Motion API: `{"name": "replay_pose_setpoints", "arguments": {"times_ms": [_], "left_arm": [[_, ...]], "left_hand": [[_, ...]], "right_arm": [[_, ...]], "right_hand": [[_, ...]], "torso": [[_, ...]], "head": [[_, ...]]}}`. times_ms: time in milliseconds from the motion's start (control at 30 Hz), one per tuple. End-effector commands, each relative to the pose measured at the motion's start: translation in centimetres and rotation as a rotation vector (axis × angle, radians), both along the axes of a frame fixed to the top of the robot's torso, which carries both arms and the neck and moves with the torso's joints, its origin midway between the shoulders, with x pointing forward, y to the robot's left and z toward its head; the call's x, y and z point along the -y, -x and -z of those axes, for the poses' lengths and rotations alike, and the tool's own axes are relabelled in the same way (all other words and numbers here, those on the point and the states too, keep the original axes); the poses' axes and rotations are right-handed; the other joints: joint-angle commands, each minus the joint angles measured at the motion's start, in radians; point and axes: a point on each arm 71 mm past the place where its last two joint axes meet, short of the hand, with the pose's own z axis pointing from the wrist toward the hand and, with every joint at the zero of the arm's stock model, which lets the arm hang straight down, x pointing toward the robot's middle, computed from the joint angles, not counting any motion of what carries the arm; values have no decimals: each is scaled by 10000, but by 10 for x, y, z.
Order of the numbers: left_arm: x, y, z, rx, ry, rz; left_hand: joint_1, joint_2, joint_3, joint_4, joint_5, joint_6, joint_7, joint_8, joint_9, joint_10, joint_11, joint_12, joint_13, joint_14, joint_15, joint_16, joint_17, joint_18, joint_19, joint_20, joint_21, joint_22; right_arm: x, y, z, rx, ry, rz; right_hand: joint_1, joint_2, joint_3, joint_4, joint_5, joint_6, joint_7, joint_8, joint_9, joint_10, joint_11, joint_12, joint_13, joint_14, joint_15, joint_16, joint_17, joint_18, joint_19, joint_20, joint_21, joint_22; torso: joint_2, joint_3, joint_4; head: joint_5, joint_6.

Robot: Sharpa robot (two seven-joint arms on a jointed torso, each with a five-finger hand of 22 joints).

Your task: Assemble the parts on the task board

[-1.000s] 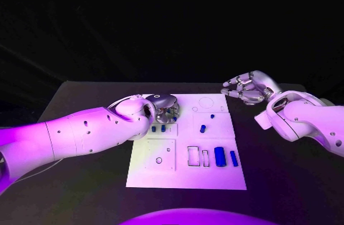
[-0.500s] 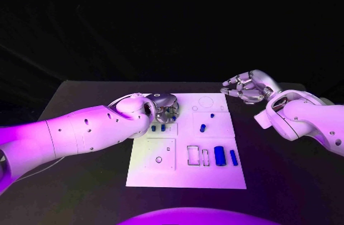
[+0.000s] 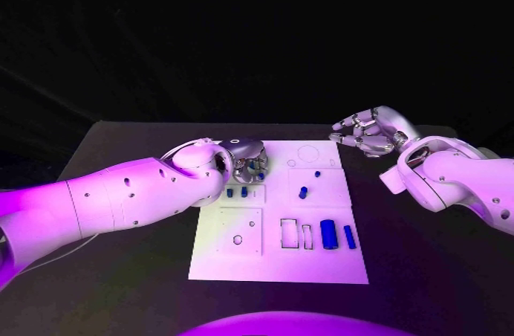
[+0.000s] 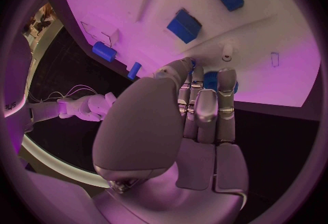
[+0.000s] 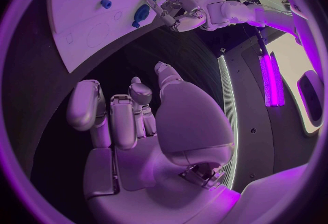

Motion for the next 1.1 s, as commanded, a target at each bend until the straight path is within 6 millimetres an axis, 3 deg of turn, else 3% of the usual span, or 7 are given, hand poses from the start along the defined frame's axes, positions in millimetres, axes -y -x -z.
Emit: {"name": "replay_pose_setpoints", "arguments": {"times_ms": [33, 367, 500, 733, 1100], "left_arm": [[1, 2, -7, 46, 437, 30], [-10, 3, -26, -37, 1015, -296], [-21, 3, -30, -178, 962, -490], [-42, 2, -28, -486, 738, -889], [-61, 4, -23, -758, 537, -1168]], "left_hand": [[-88, -4, 73, 3, -11, 59, 0, -54, 4, 52, 3, -53, 13, 73, -17, 64, -13, 8, 57, -1, 44, 4], [-252, -40, 133, -3, -15, 121, 17, -81, -7, 126, 8, -154, 23, 92, -14, 69, -32, -3, 91, -7, 86, 56], [-277, -50, 146, -10, -15, 134, 16, -86, -9, 145, 6, -172, 26, 96, -15, 68, -40, -4, 97, -7, 92, 63], [-302, -59, 161, -17, -15, 147, 14, -92, -12, 166, 4, -191, 30, 93, -17, 63, -64, -4, 96, -8, 92, 61], [-337, -73, 185, -27, -14, 164, 14, -101, -15, 188, 2, -222, 34, 86, -19, 51, -107, -4, 97, -9, 95, 65]], "right_arm": [[-1, 0, 0, 55, 48, -137], [0, 0, 1, 52, 58, -110], [0, 0, 1, 45, 62, -101], [1, 0, 2, 36, 69, -82], [1, 0, 2, 30, 66, -91]], "right_hand": [[79, 45, -46, 25, 47, 47, -44, 46, 5, 53, -48, 23, 14, 446, -85, -67, 60, 110, -14, -23, -51, -8], [74, 48, -48, 30, 52, 50, -45, 49, 5, 53, -49, 20, 8, 447, -85, -67, 62, 110, -15, -24, -55, -10], [74, 48, -48, 30, 52, 50, -45, 49, 5, 53, -49, 20, 8, 447, -85, -67, 62, 110, -15, -24, -55, -10], [74, 48, -48, 30, 52, 50, -45, 49, 5, 53, -49, 20, 8, 447, -85, -67, 62, 110, -15, -24, -55, -10], [66, 50, -51, 41, 58, 53, -46, 54, 6, 62, -50, 24, 6, 446, -87, -75, 54, 110, -13, -25, -59, -11]], "torso": [[3, 2, 3], [-18, 5, 29], [-17, 11, 1], [0, 2, 21], [1, 3, -5]], "head": [[2, 12], [17, 7], [47, 14], [72, 41], [117, 37]]}}
